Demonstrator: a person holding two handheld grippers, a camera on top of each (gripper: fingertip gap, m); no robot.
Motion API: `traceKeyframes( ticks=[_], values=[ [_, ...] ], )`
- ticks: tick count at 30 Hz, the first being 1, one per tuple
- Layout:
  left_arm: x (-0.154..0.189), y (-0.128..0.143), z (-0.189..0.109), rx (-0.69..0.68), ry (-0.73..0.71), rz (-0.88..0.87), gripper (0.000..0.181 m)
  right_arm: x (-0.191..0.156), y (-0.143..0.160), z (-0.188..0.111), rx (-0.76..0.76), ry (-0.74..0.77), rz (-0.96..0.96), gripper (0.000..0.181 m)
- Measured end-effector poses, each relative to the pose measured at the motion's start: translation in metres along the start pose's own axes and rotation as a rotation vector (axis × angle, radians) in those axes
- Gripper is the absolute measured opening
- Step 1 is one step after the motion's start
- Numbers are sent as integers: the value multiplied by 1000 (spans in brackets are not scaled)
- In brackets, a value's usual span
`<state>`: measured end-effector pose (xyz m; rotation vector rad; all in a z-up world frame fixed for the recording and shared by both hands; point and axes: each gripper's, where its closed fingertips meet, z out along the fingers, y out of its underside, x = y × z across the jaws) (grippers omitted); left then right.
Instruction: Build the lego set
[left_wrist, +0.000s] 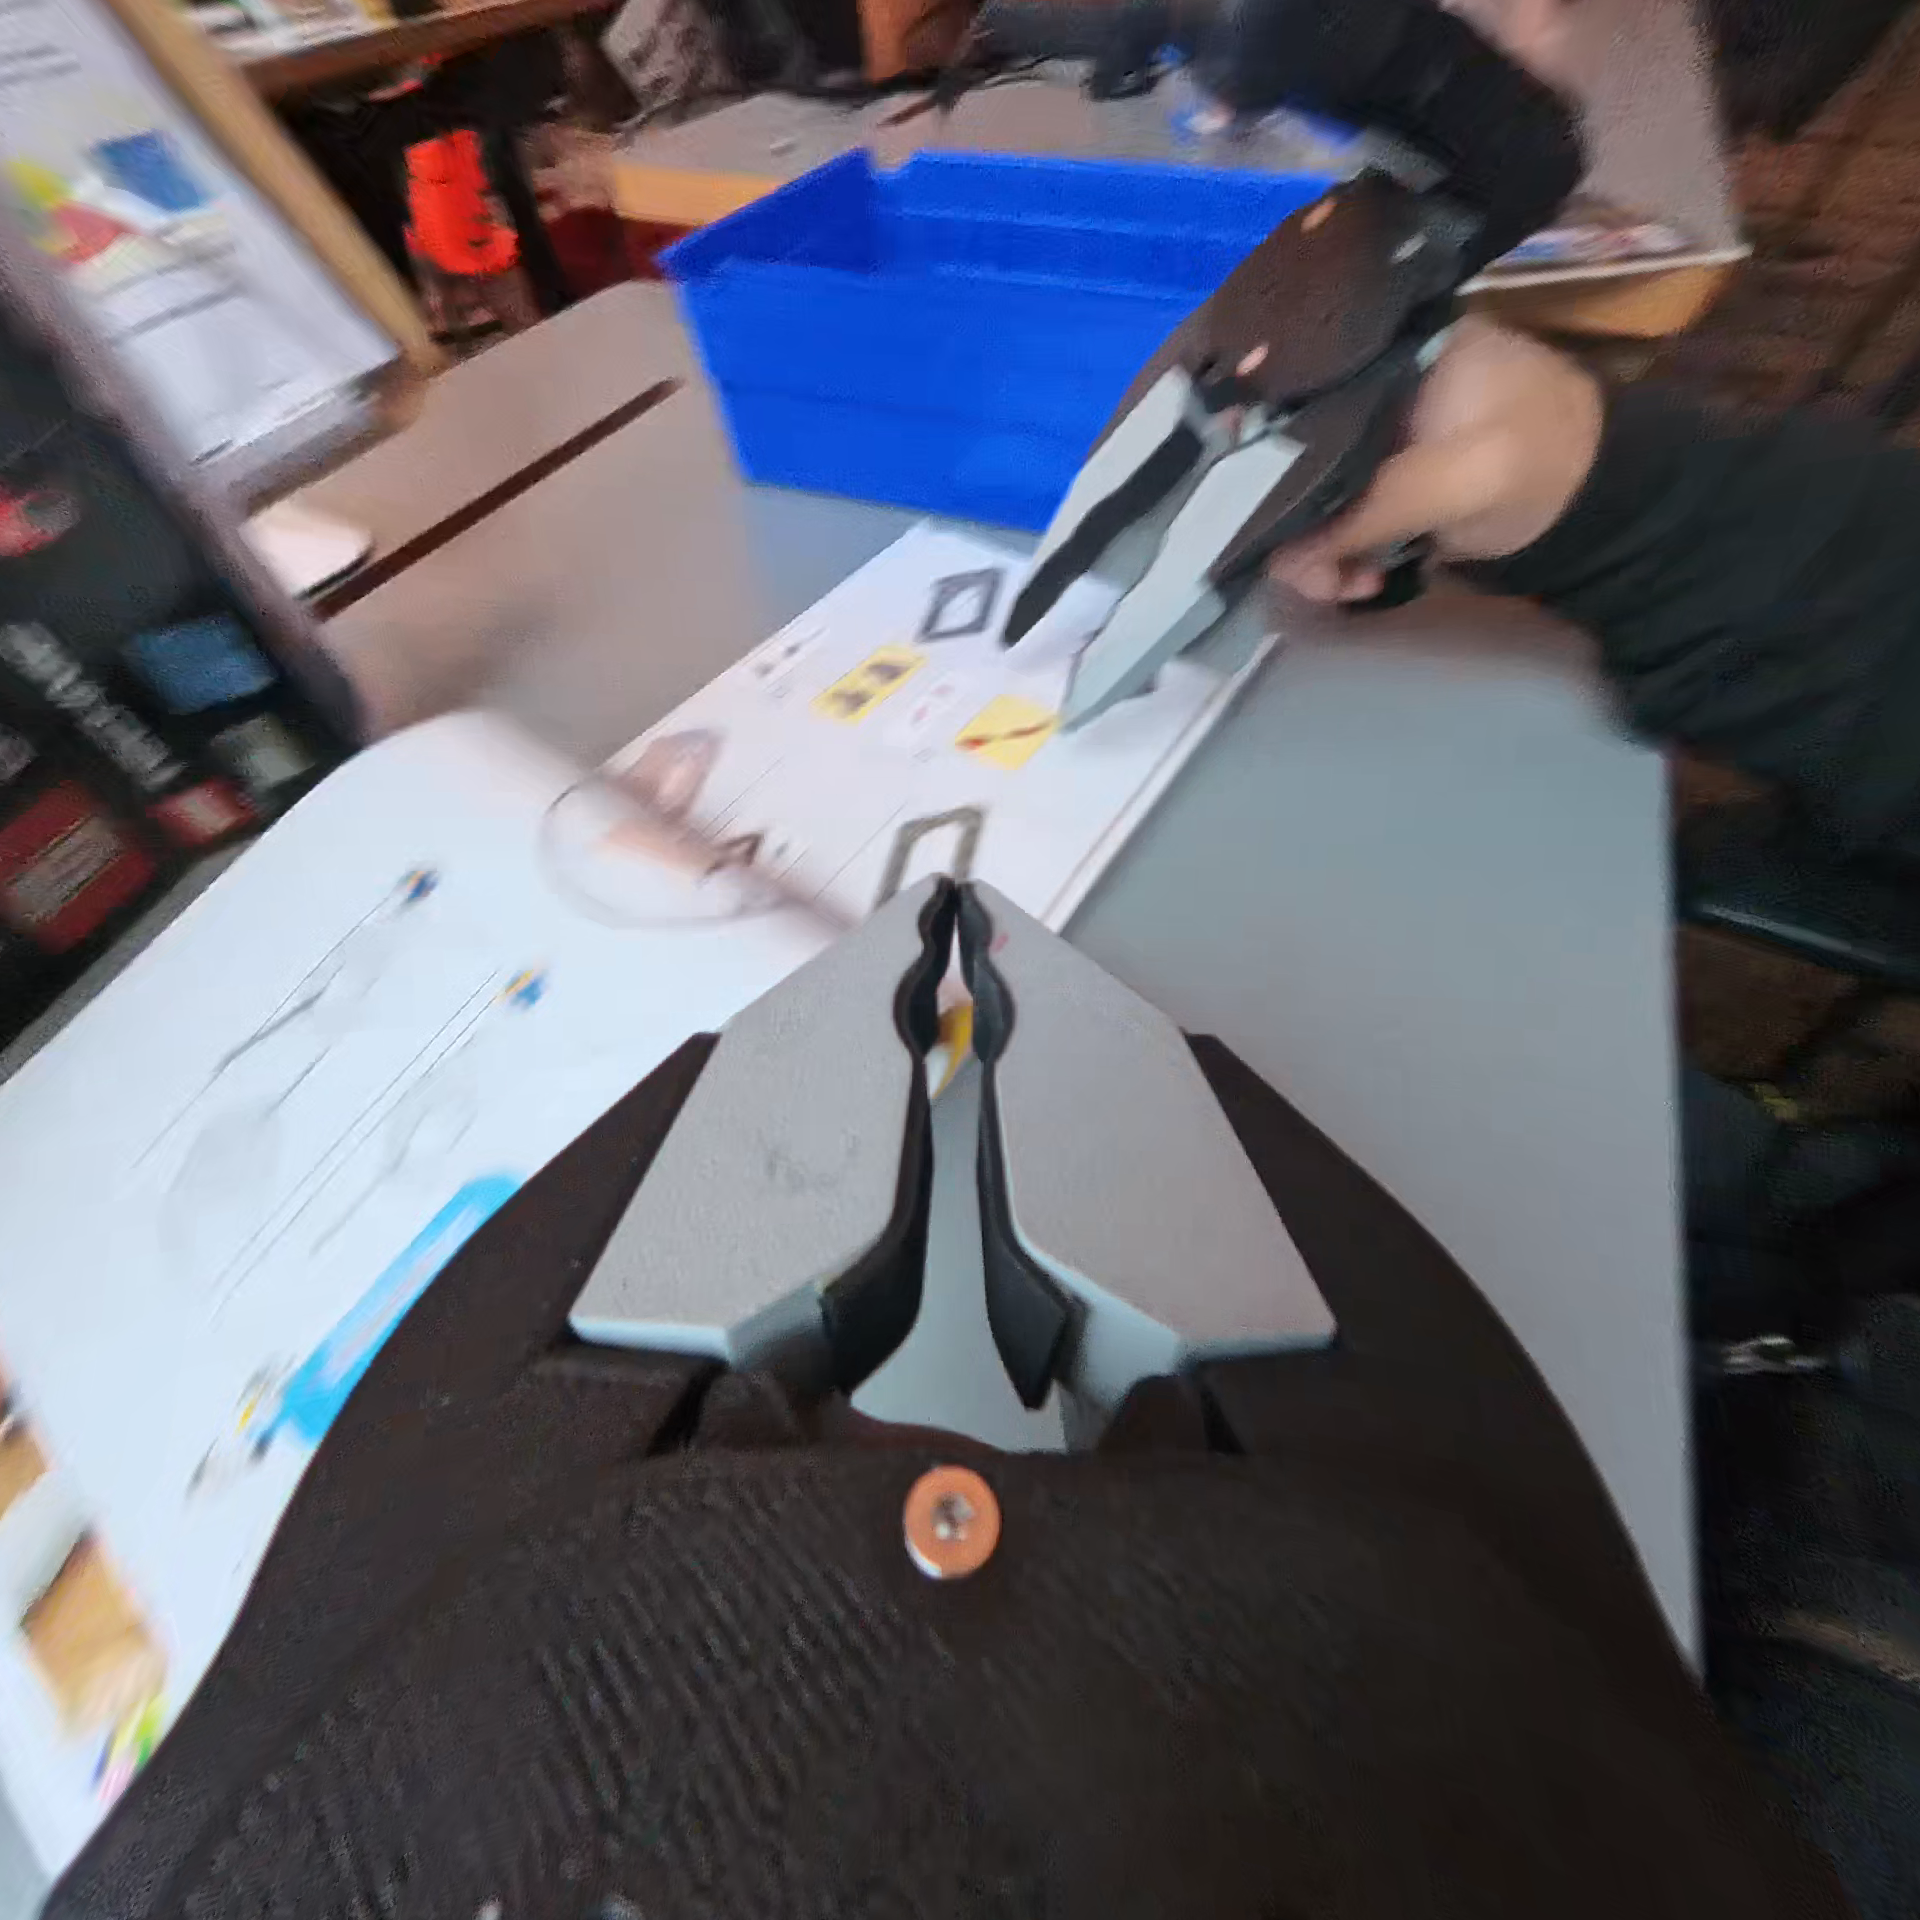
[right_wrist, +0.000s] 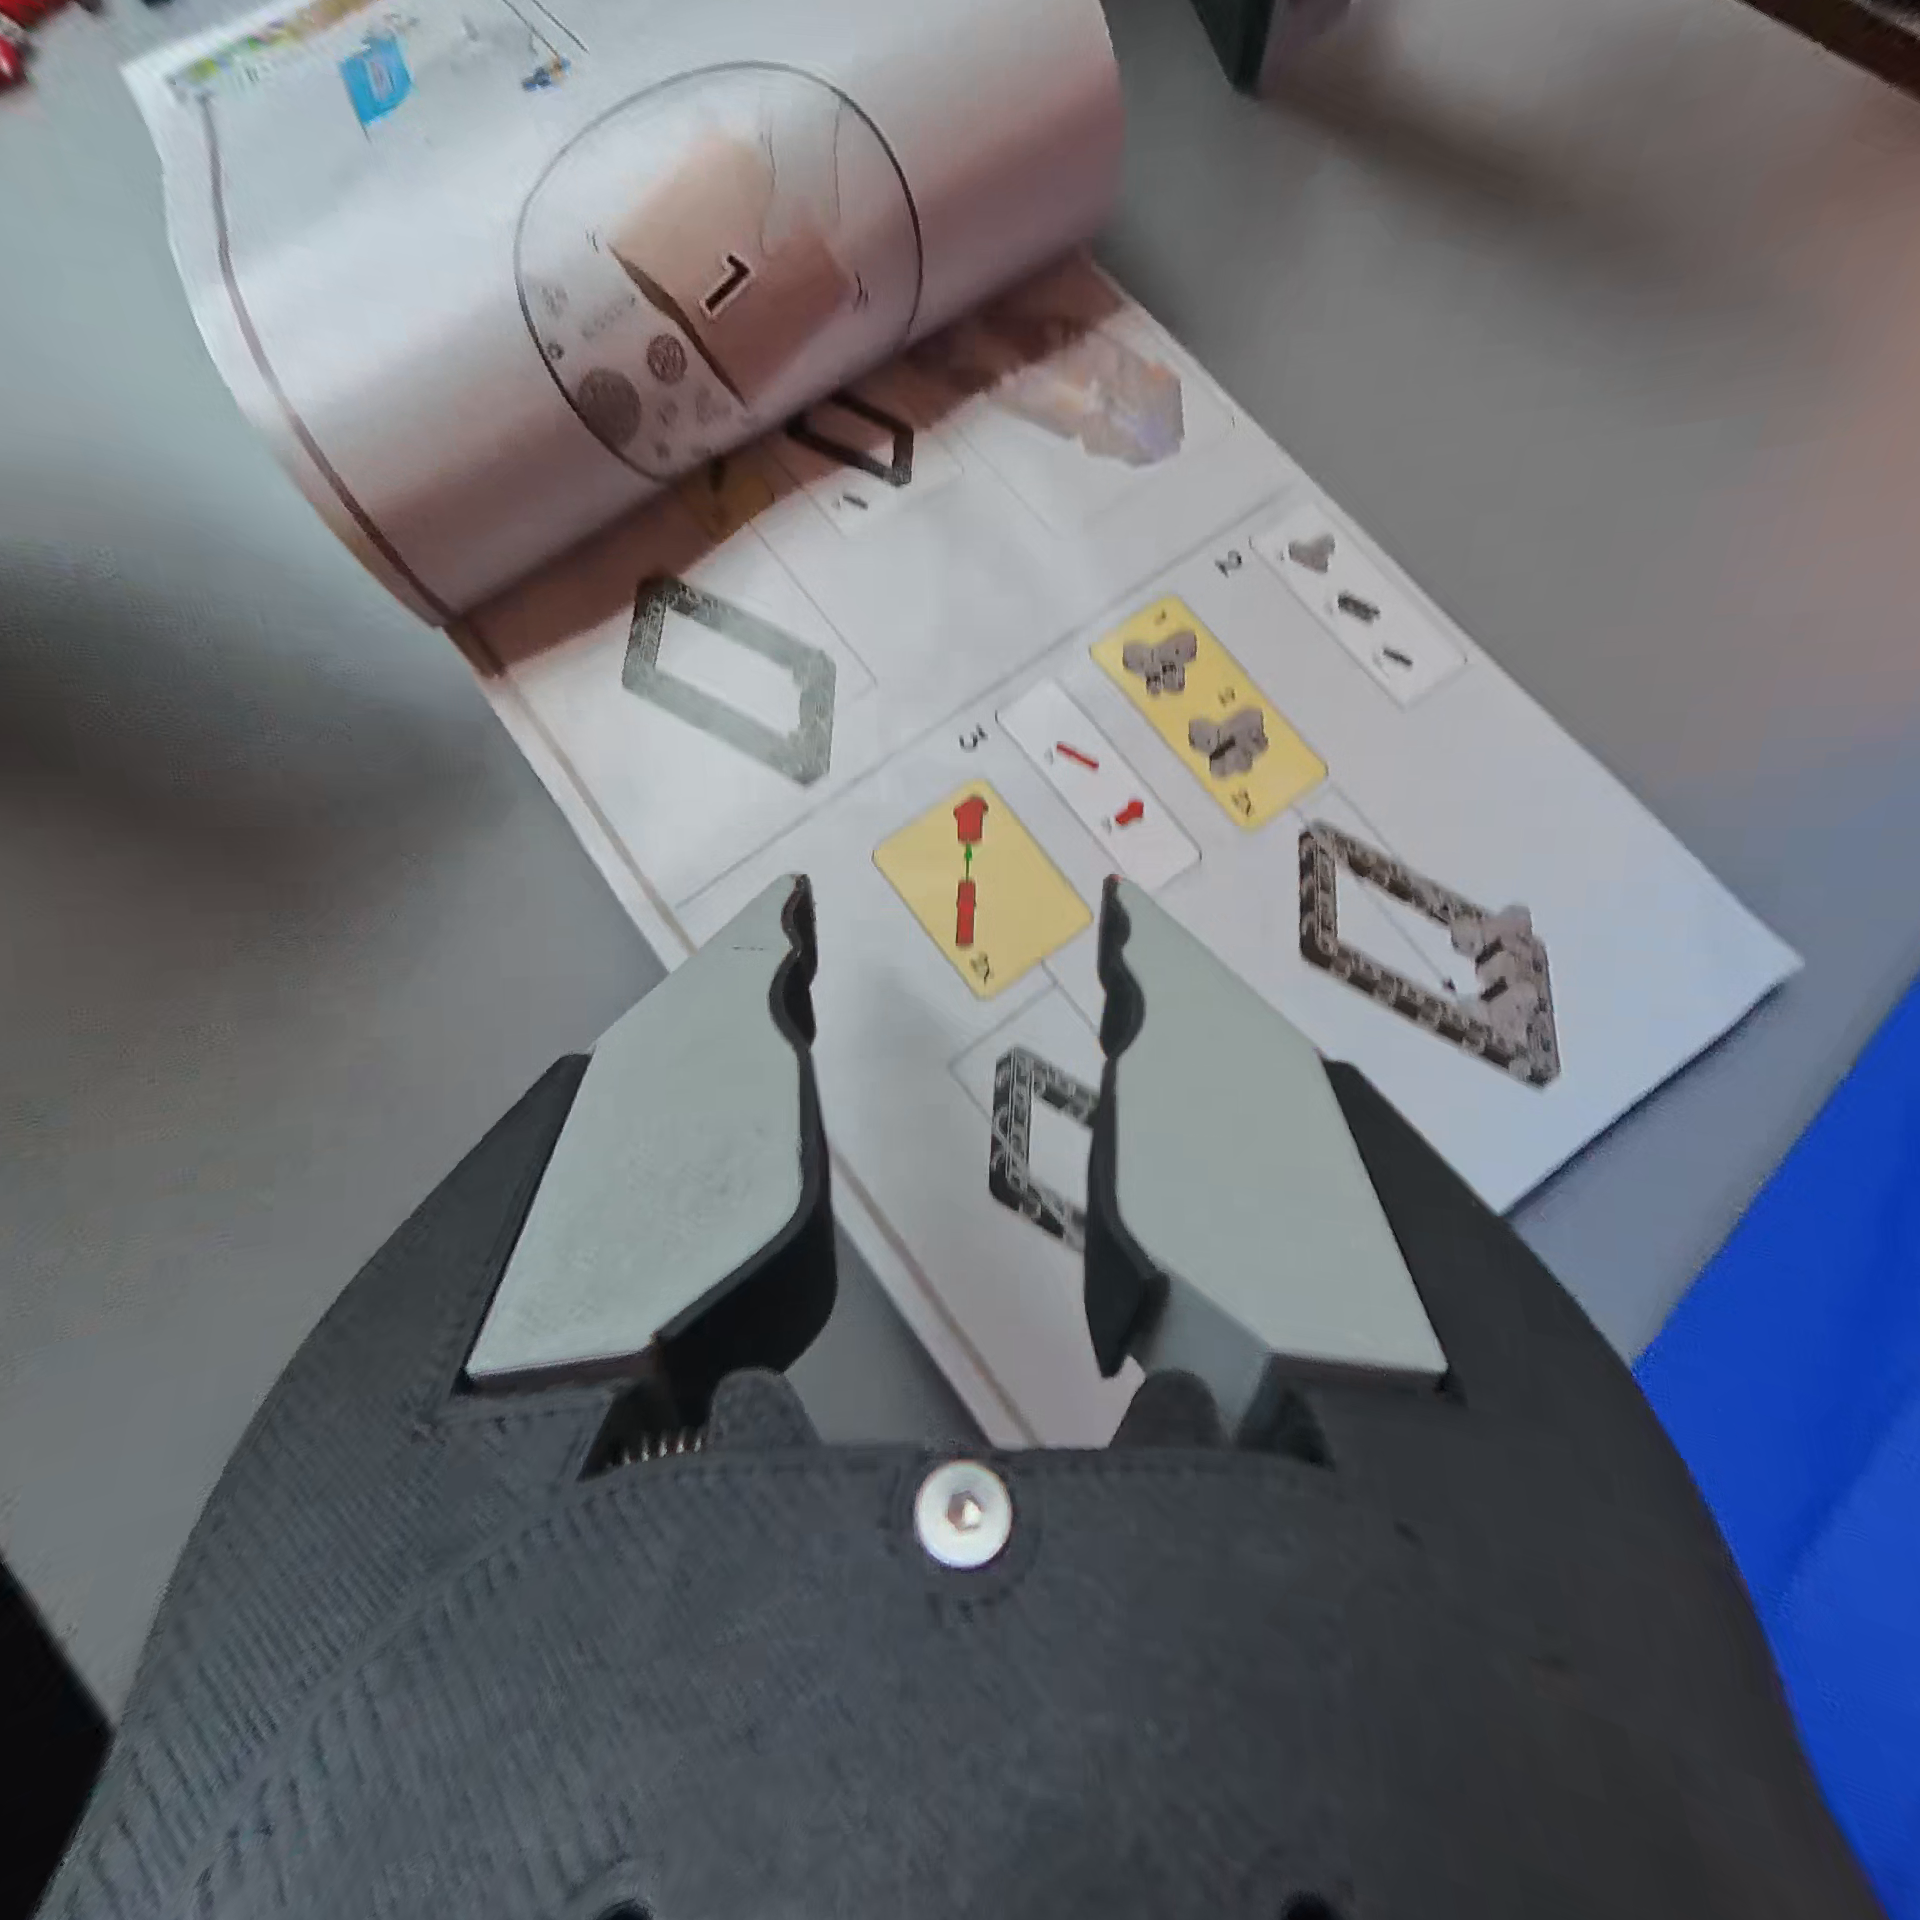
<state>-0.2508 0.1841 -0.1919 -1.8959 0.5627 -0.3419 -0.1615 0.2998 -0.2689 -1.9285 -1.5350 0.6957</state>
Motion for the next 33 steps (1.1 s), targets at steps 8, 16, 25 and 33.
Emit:
traceKeyframes(
  ticks=[8, 16, 25, 33],
  values=[
    [-31, 64, 73, -385, -203, 151, 0, 13, 40, -32, -107, 103, 86, 70],
    [-24, 77, 77, -358, -146, 93, 0, 14, 59, -23, -168, 128, 105, 62],
    [-24, 77, 77, -350, -107, 40, 0, 8, 46, -10, -130, 95, 56, 35],
    [-23, 77, 76, -347, -101, 34, 0, 13, 39, -3, -67, 146, 9, 0]
  ],
)
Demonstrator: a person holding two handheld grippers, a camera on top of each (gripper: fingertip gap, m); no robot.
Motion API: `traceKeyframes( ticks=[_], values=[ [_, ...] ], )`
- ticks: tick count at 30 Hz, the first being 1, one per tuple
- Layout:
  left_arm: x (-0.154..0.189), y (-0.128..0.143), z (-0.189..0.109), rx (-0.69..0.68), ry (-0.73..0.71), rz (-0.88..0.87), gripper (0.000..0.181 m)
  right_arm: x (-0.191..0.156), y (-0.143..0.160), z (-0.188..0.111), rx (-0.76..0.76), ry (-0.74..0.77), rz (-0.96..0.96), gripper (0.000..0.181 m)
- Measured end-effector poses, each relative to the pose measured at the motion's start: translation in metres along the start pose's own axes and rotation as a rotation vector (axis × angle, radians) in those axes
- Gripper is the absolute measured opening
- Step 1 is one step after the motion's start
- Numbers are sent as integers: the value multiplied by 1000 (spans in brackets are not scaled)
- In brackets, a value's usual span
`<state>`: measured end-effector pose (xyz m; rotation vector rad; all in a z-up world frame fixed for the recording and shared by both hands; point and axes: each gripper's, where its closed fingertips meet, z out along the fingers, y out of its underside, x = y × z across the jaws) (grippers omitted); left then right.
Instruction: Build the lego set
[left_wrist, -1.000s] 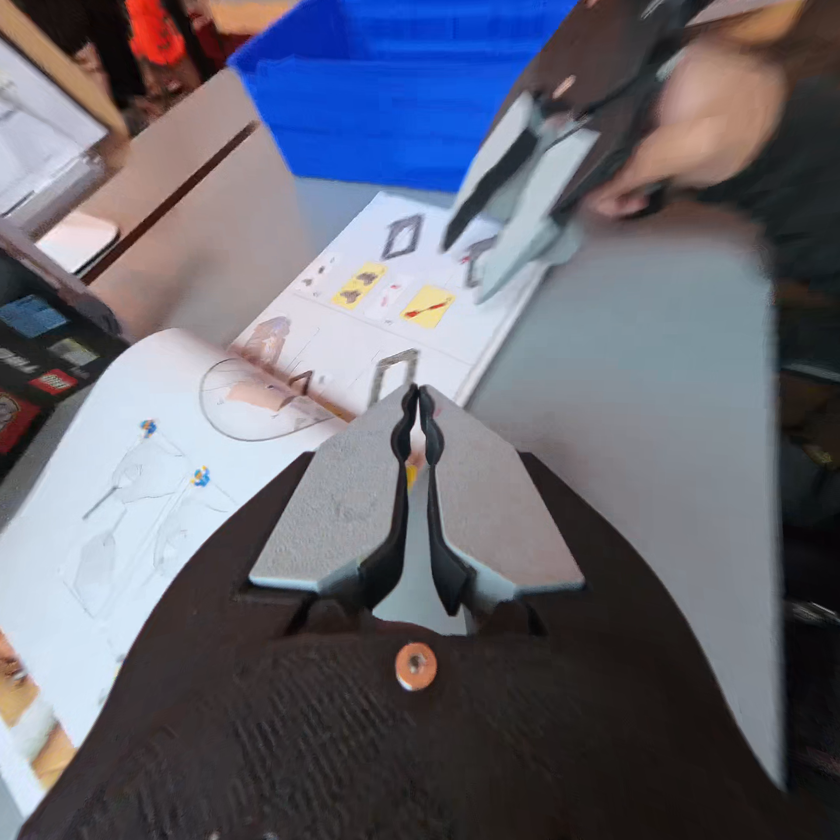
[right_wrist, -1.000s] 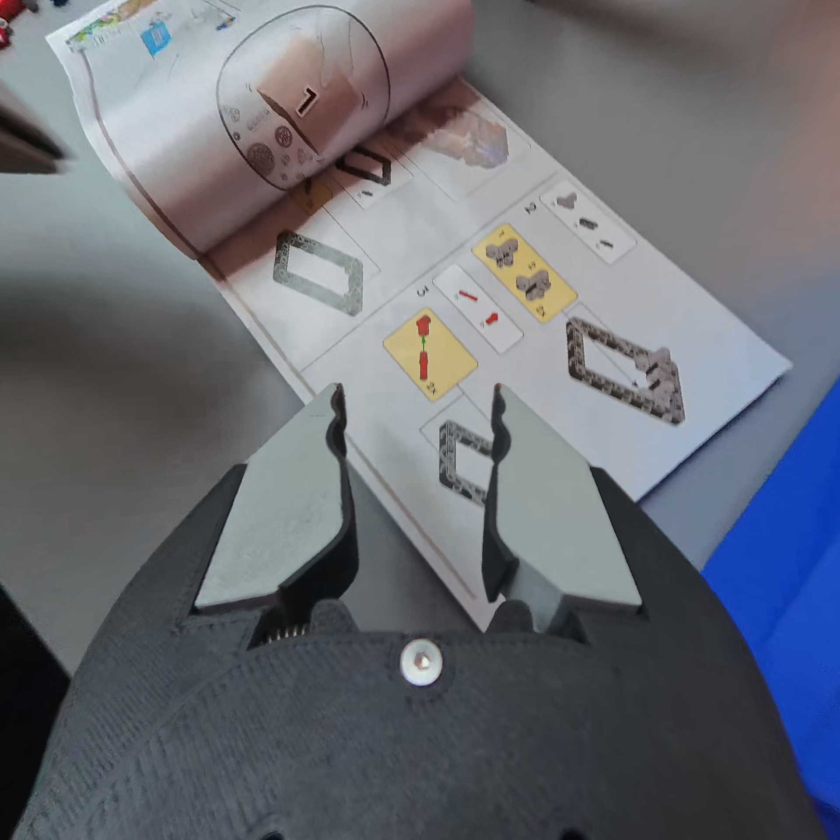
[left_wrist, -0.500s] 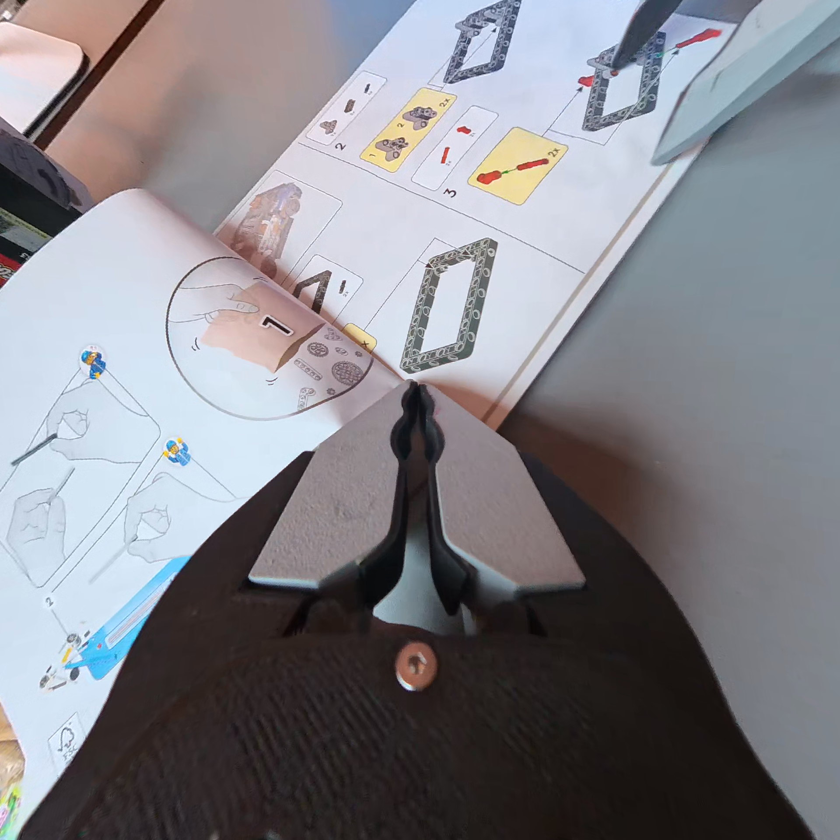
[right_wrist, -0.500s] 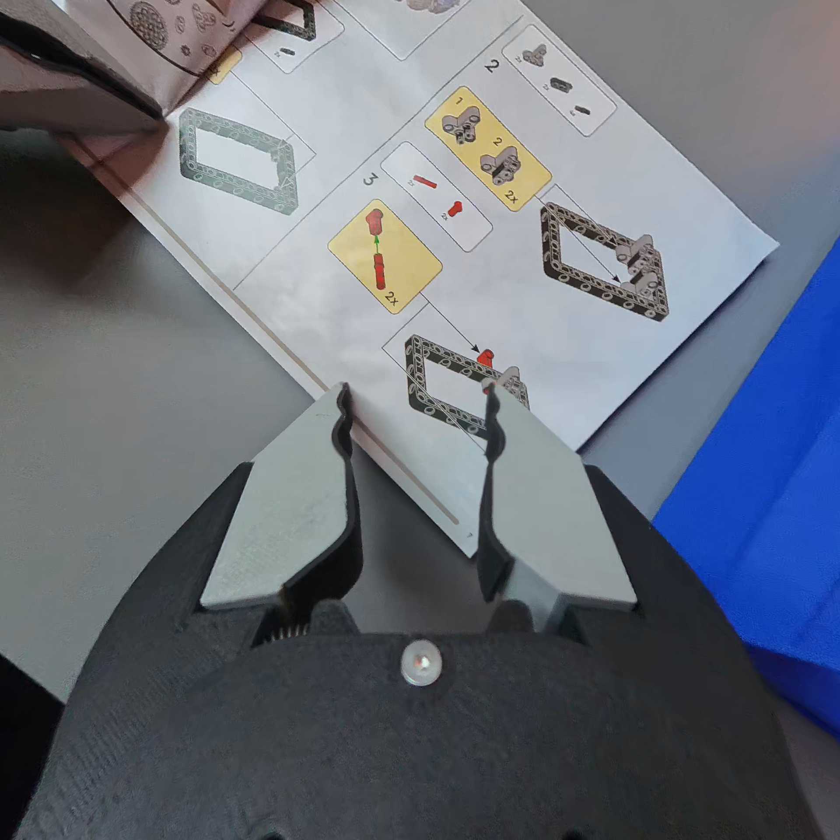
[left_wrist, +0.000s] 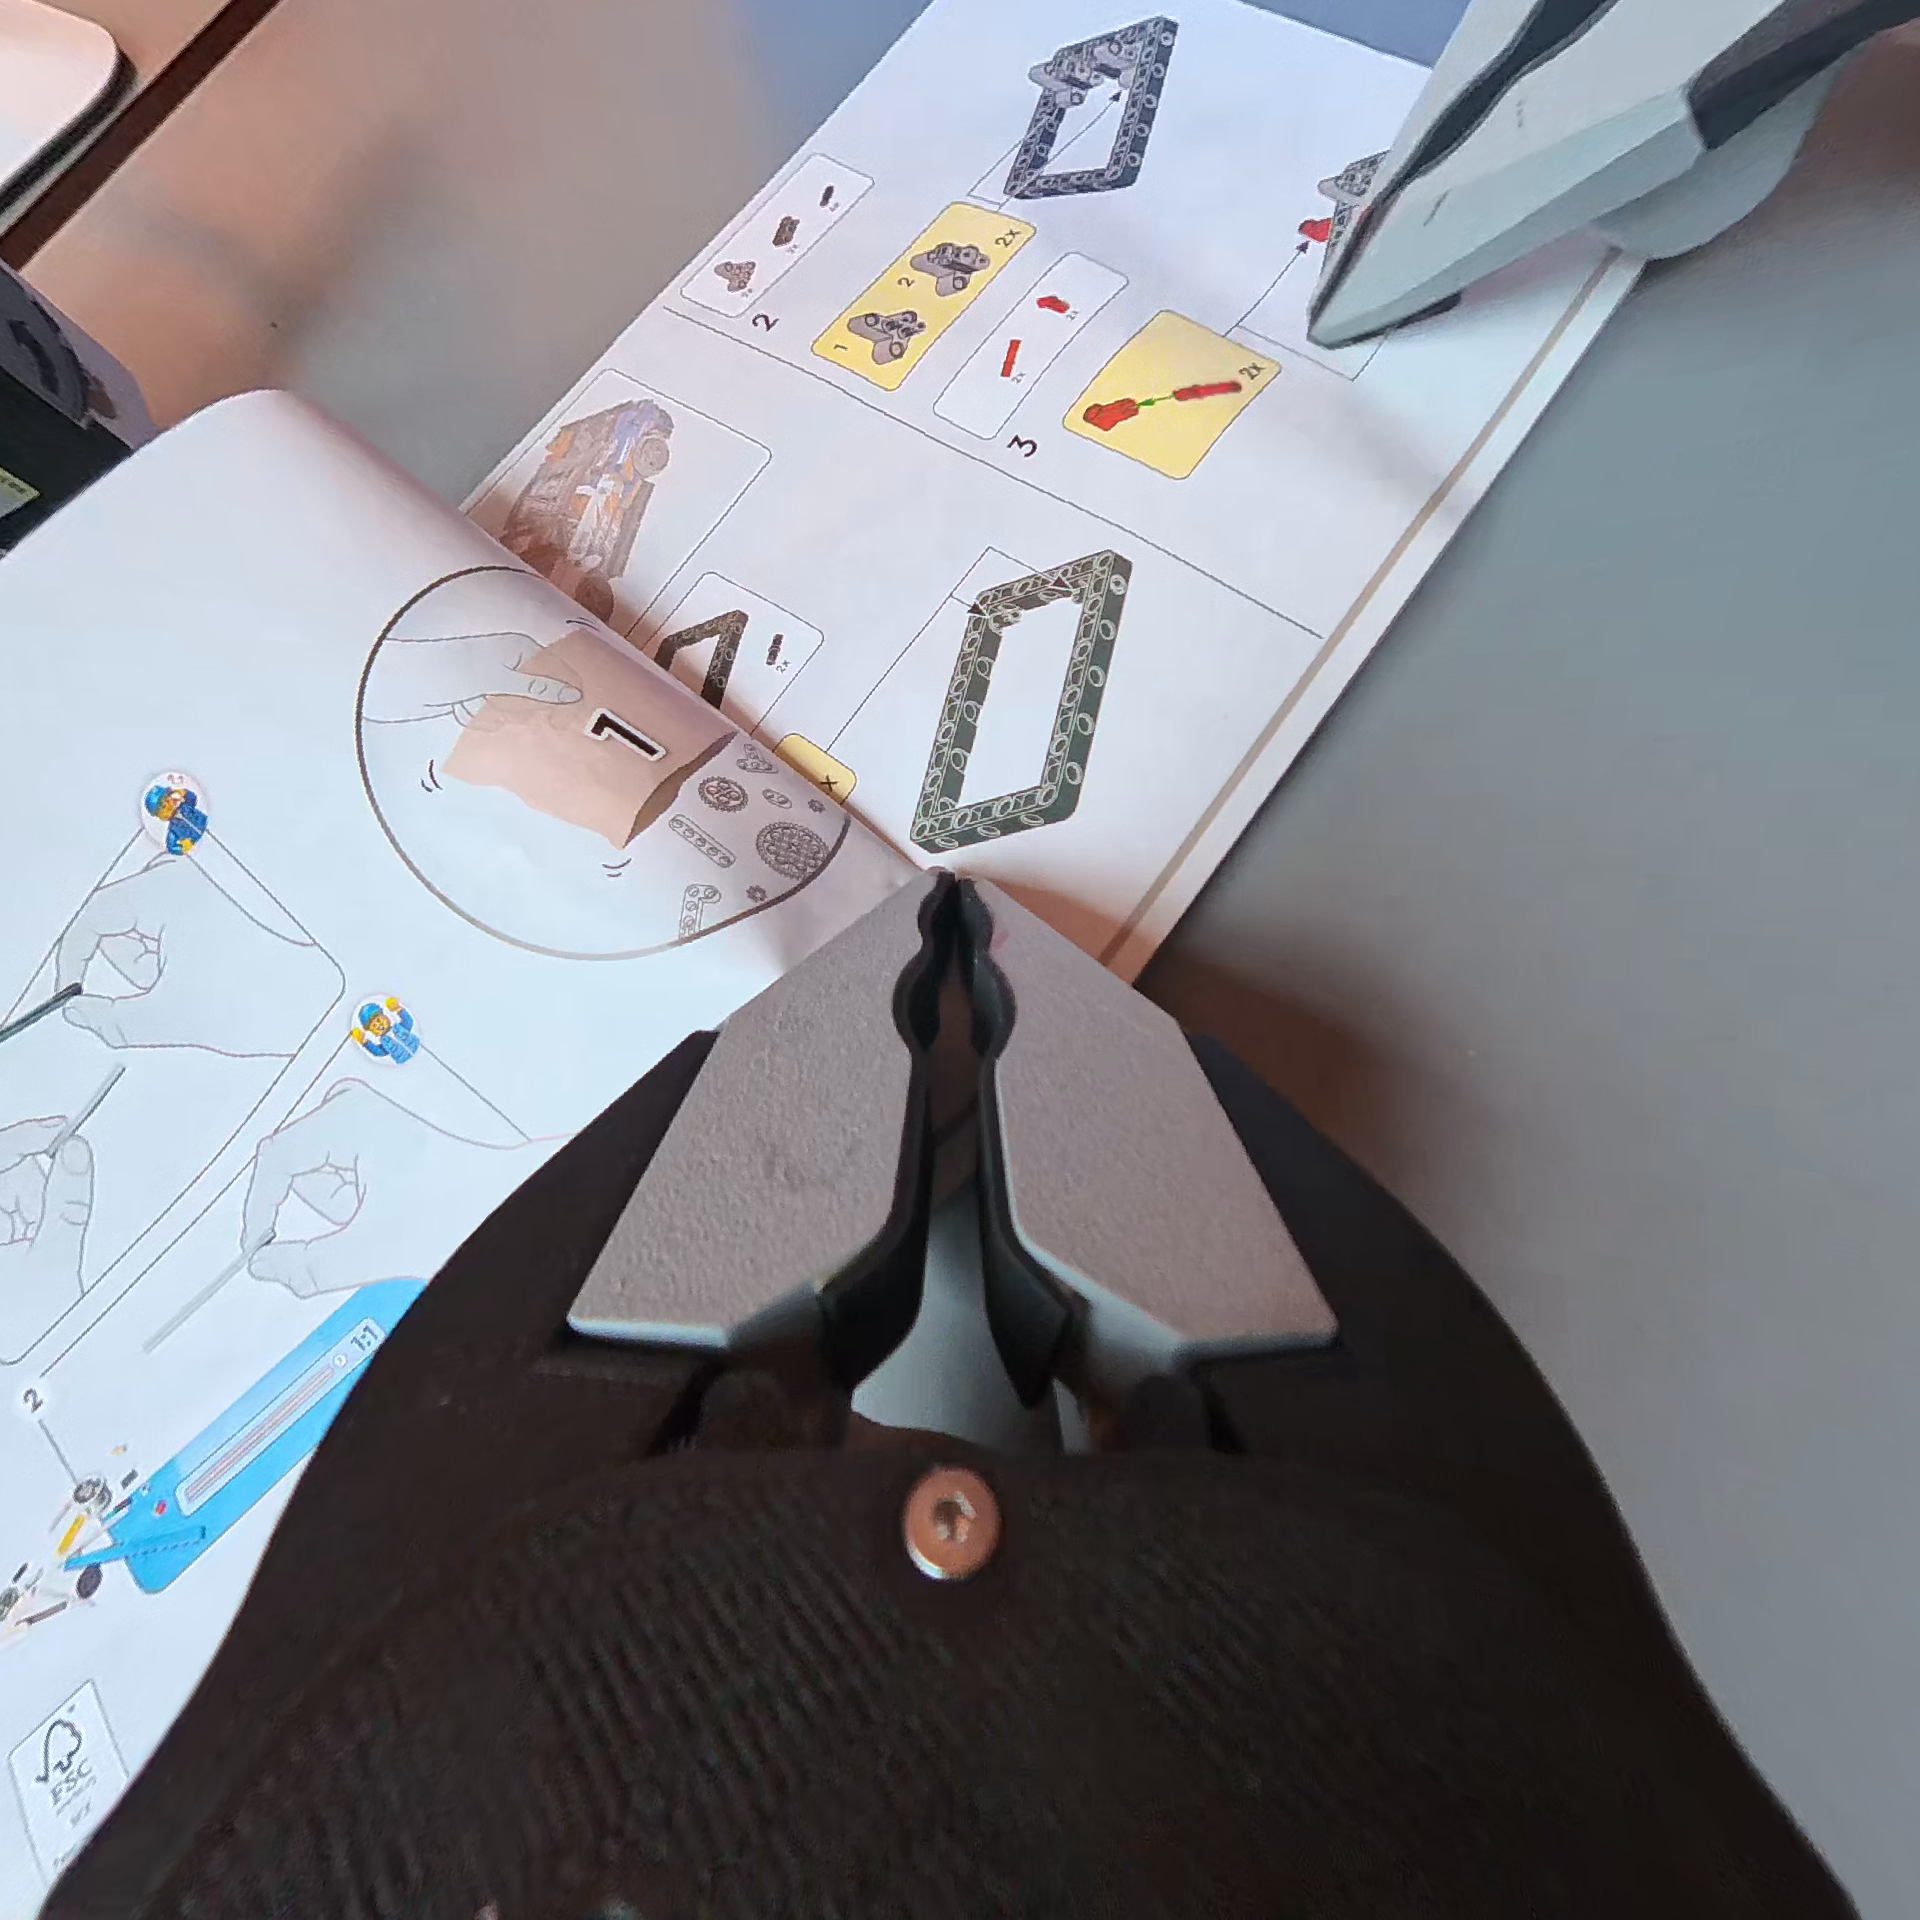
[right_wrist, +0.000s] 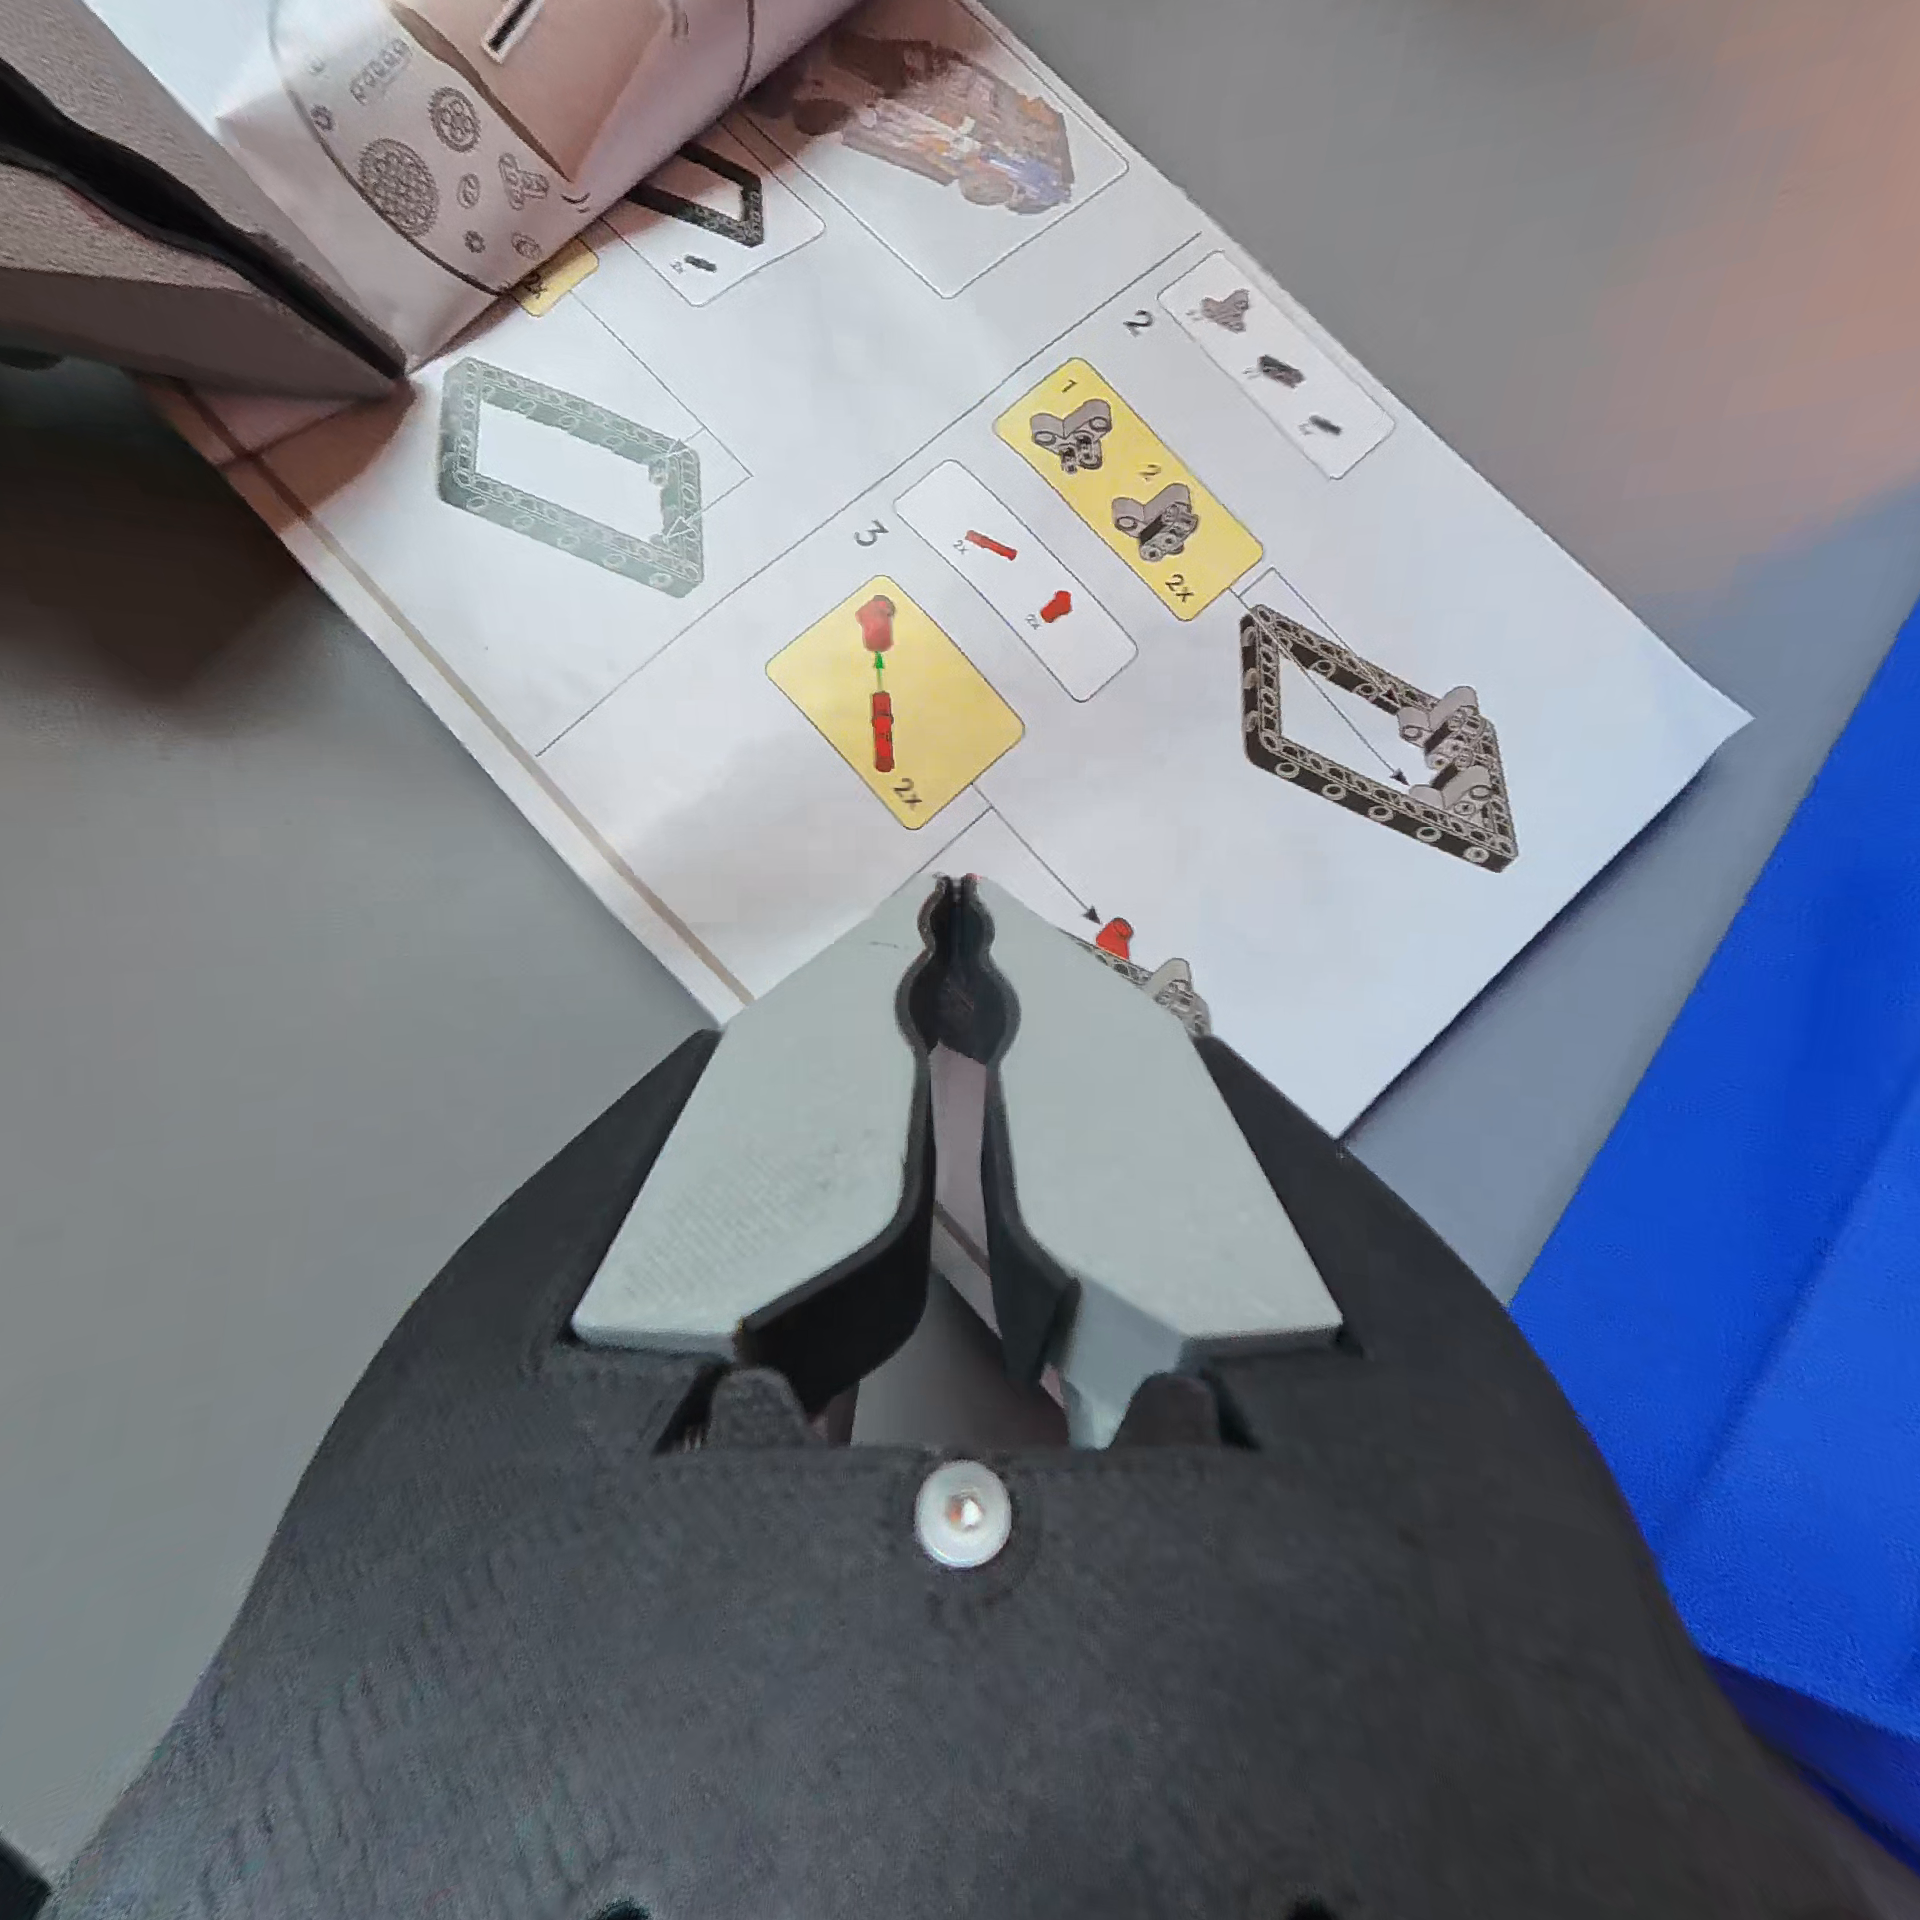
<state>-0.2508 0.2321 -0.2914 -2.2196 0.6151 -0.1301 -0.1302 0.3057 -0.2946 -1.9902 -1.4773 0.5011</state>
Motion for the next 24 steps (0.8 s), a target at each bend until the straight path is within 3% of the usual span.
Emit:
traceKeyframes(
  ticks=[4, 8, 14, 20, 22, 24],
  values=[
    [-1, -2, -6, 28, -1, -17, 0, -10, -8, -13, 63, -127, -13, 27],
    [-6, -13, -17, 87, -37, -19, 0, 0, 2, -22, 34, -124, -34, 52],
    [-13, 0, -13, 25, -37, 1, 0, 6, 25, -24, -37, -110, -62, 54],
    [-31, 5, -21, -5, -55, -55, 0, -12, 21, -19, 2, -159, -108, 49],
    [-25, -2, -27, 3, -5, -60, 9, -18, 19, -20, 5, -185, -116, 49],
    [-16, -26, -39, 66, 53, -72, 21, -21, 11, -22, 26, -197, -109, 52]
  ],
)
